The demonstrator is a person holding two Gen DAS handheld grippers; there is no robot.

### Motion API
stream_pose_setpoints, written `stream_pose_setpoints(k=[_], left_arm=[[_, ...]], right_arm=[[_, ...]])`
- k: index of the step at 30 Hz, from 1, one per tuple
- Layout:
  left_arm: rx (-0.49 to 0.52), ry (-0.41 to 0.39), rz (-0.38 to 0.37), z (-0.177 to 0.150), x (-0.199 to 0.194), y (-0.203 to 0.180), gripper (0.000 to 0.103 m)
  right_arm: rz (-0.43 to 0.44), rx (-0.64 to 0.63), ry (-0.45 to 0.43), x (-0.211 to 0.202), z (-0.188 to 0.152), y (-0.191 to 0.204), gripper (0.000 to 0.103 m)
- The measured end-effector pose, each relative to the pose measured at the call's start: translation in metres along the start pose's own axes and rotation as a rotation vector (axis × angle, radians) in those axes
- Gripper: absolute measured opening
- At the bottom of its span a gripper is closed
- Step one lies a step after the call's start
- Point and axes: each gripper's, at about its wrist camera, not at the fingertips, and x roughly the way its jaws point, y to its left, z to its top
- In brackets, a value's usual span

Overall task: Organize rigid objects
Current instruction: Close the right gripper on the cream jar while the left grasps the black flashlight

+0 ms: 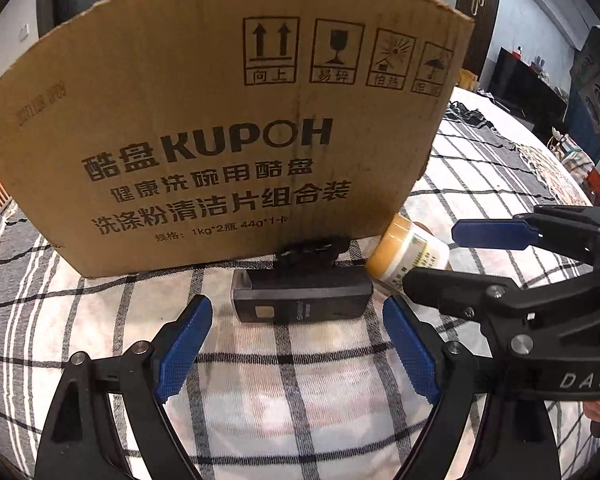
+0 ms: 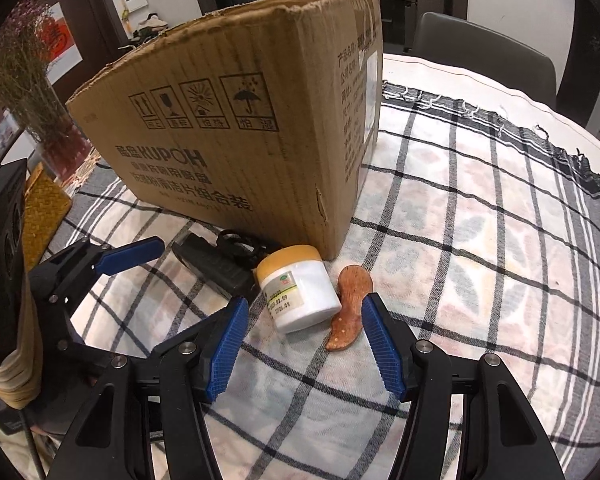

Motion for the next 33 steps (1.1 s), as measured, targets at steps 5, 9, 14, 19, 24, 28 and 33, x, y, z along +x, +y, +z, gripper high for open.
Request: stream_pose_setpoints(k=[5,9,14,19,24,28,33], left_arm=[[-0.014,0.01,0.006,0.003,0.01,0.0,0.088],[-0.021,0.021,0.004,0.006,0.016,0.002,0.087],[-0.02,0.02,0.003,0.008,0.022,0.002,0.087],[-0.009,0.012,-0.033,0.008,0.023,0.004,0.072],[0.008,0.005,-0.026,0.007,0.023,0.001,0.072],[-0.002,0.005,-0.02,0.005,0.017,0.008,0.072],[-0.009,-0.008,-0.002,0.004,0.005,0.013,0.072]], right_arm=[[0.004,-0.009,0.012,0.008,0.003,0.0,0.06],[0.007,-0.008,0.021,0.016,0.008,-0.001,0.06],[0.019,0.013,0.033,0.026,0.01,-0.004,0.059],[0.012,0.012,0.023,0.029,0.012,-0.001,0.054],[0.006,0.001,0.009,0.028,0.009,0.006,0.045],[0.0,0.022,0.0,0.026,0.008,0.007,0.044],[-0.014,0.05,-0.019,0.02,0.005,0.008,0.043]])
